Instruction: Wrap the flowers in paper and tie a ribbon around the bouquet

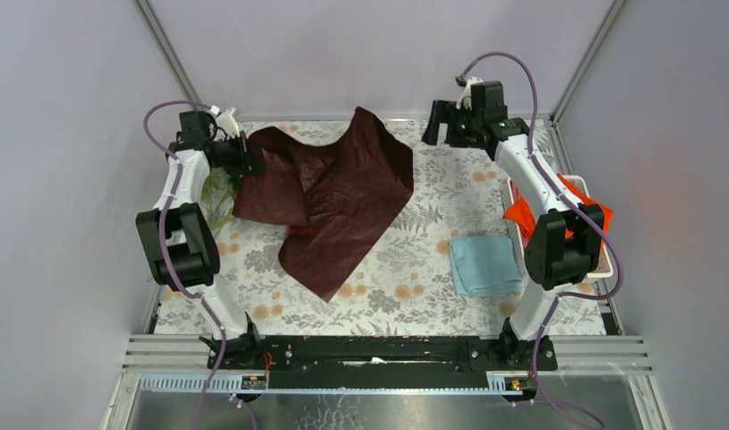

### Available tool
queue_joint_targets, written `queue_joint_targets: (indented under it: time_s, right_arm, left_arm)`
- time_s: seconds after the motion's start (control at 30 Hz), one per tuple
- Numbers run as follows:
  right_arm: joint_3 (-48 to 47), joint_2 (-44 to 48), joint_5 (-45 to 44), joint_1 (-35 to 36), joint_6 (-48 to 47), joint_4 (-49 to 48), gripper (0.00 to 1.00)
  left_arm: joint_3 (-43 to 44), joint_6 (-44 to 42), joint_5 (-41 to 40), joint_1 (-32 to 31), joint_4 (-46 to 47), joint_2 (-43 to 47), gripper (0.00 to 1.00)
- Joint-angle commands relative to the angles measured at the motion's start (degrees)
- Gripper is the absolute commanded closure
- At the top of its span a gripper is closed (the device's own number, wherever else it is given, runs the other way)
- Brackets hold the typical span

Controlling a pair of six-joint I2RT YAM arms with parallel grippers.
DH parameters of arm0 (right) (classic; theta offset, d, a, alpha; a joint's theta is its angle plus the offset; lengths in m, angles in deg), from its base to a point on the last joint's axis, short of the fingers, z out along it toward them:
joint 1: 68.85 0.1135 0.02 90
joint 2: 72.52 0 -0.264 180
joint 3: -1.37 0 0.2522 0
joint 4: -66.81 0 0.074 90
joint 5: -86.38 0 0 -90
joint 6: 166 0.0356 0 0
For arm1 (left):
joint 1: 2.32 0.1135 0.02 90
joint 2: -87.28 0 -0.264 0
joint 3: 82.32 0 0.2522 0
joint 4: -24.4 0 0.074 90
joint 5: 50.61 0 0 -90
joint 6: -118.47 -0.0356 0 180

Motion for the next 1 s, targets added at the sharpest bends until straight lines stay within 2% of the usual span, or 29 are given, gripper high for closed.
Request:
queue_joint_targets:
  time_s: [0.0, 0.1, 0.2, 0.43, 0.63, 0.97]
  right_arm:
    - [5.6, -0.8, 8.0, -1.9, -2.6, -2.8, 0.00]
    - [9.9, -2.1, 13.8, -1.9, -2.5, -5.9, 0.00]
    - [13.0, -4.9, 15.2, -1.9, 0.5, -11.0, 0.00]
    - [6.8, -17.8, 2.7, -1.9, 9.0, -10.4, 0.04]
    - [4.3, -22.3, -4.9, -2.5, 16.0, -11.1, 0.05]
    - [3.2, -27.6, 11.9, -2.4, 26.8, -20.4, 0.13]
  left_arm:
    - [1.8, -12.8, -1.4, -0.2, -5.7, -2.3, 1.00]
    - [3.5, -14.6, -2.4, -0.1, -7.6, -3.9, 1.00]
    - [3.6, -15.9, -2.3, 0.0, -7.9, -4.4, 1.00]
    - [3.3, -19.9, -4.0, -0.1, -9.5, -3.3, 1.00]
    - [3.3, -22.8, -5.0, 0.0, -10.7, -3.1, 1.00]
    - [3.3, -24.5, -6.4, -1.5, -11.4, -3.3, 1.00]
